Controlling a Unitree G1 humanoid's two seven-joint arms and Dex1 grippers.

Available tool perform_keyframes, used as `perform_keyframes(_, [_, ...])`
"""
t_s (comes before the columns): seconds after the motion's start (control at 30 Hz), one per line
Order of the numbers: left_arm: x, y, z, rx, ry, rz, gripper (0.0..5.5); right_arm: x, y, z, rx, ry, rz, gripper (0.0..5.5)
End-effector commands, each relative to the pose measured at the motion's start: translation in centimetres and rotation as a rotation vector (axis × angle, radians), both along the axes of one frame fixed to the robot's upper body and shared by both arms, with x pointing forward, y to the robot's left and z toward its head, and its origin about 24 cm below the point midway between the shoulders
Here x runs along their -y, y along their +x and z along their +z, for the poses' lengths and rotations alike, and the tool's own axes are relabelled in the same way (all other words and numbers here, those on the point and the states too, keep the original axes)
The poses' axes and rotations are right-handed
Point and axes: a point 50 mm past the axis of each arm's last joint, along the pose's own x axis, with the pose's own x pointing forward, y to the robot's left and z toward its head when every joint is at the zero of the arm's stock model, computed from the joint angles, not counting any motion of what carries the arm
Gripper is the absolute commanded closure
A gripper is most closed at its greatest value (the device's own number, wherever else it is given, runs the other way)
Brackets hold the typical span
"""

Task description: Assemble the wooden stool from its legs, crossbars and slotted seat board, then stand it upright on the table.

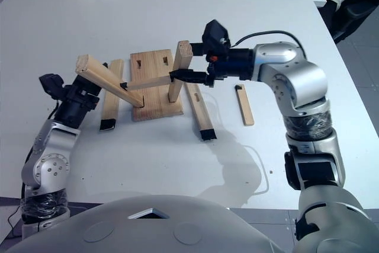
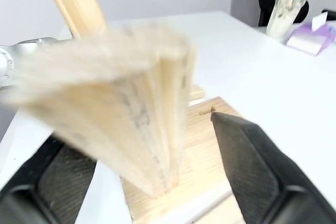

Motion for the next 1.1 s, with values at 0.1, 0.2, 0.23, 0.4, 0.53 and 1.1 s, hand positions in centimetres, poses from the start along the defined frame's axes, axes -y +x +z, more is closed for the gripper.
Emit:
perform_keyframes(0.1, [-3.2, 0.4, 6.1, 0.207, 0.001, 0.075, 2.2, 2.6, -0.1, 4.8, 0.121, 0.198, 0.008, 1.85])
perform_keyframes(0.2, [-2.3, -0.3, 12.8, 0.44, -0.021, 0.04, 2.2, 2.5, -0.2, 8.7, 0.18, 0.436, 0.045, 1.85])
perform_keyframes(0.23, [-0.9, -0.7, 14.7, 0.502, -0.008, -0.015, 2.2, 2.2, -0.2, 9.5, 0.177, 0.507, 0.07, 1.85])
perform_keyframes(0.4, [5.5, -0.2, 17.9, 0.54, 0.064, -0.268, 2.2, -0.5, 0.1, 9.6, 0.186, 0.62, -0.02, 1.85])
perform_keyframes(0.53, [6.4, -0.2, 17.9, 0.502, 0.09, -0.297, 2.2, -2.1, -0.1, 8.9, 0.143, 0.661, -0.042, 1.85])
perform_keyframes(1.1, [6.0, 0.2, 4.8, -0.075, 0.396, -0.309, 2.2, -4.7, 0.2, -1.7, -0.091, 0.237, -0.183, 1.85])
